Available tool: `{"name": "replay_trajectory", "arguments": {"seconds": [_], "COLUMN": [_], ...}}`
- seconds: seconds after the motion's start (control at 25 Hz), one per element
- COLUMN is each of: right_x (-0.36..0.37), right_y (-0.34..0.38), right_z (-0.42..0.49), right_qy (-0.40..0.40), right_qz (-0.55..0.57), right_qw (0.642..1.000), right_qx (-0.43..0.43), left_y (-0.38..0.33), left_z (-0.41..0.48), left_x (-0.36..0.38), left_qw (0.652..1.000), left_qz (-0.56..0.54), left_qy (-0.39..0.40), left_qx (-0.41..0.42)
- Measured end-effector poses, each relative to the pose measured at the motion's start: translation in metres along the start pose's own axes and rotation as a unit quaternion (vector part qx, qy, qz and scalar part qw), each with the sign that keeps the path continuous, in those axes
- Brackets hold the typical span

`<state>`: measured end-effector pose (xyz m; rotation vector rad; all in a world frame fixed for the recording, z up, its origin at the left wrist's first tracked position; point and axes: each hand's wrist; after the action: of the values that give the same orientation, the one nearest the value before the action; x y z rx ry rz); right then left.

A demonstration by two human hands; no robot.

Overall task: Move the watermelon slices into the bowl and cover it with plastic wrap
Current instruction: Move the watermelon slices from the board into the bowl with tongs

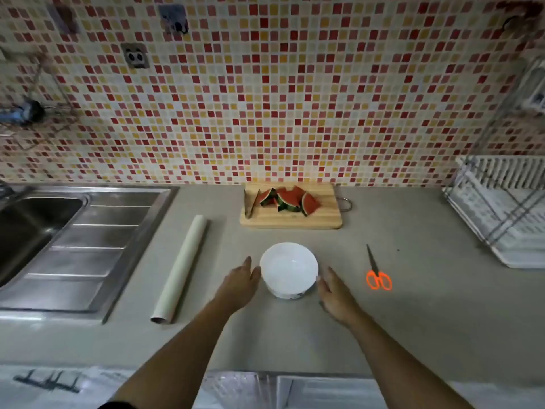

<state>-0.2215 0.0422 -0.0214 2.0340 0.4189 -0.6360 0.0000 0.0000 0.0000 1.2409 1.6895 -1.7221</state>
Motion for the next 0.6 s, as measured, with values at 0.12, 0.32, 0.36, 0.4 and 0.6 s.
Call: {"name": "replay_trajectory", "arguments": {"seconds": [0.12,0.32,0.36,0.4,0.6], "right_x": [0.015,0.025,0.027,0.027,0.02], "right_y": [-0.002,0.008,0.009,0.01,0.031], "right_z": [0.009,0.022,0.025,0.028,0.054], "right_qy": [-0.012,-0.03,-0.034,-0.035,-0.016], "right_qz": [0.113,0.157,0.16,0.159,0.175], "right_qw": [0.993,0.987,0.987,0.987,0.984], "right_qx": [0.017,-0.001,-0.006,-0.005,0.01], "left_y": [-0.002,-0.003,-0.002,-0.003,-0.001], "left_z": [0.007,0.022,0.025,0.029,0.06], "left_x": [0.015,0.025,0.027,0.028,0.015], "left_qw": [0.991,0.956,0.956,0.955,0.944], "left_qz": [-0.125,-0.285,-0.285,-0.286,-0.319], "left_qy": [-0.009,-0.057,-0.063,-0.068,-0.082], "left_qx": [-0.037,-0.042,-0.034,-0.029,-0.025]}}
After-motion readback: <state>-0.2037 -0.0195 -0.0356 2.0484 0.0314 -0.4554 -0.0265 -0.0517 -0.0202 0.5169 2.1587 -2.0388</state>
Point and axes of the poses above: each hand's wrist, its own z-axis towards the middle knuckle, its own x-axis out of the palm, y = z × x, and after that the axes turned 13 degrees about x, right-handed
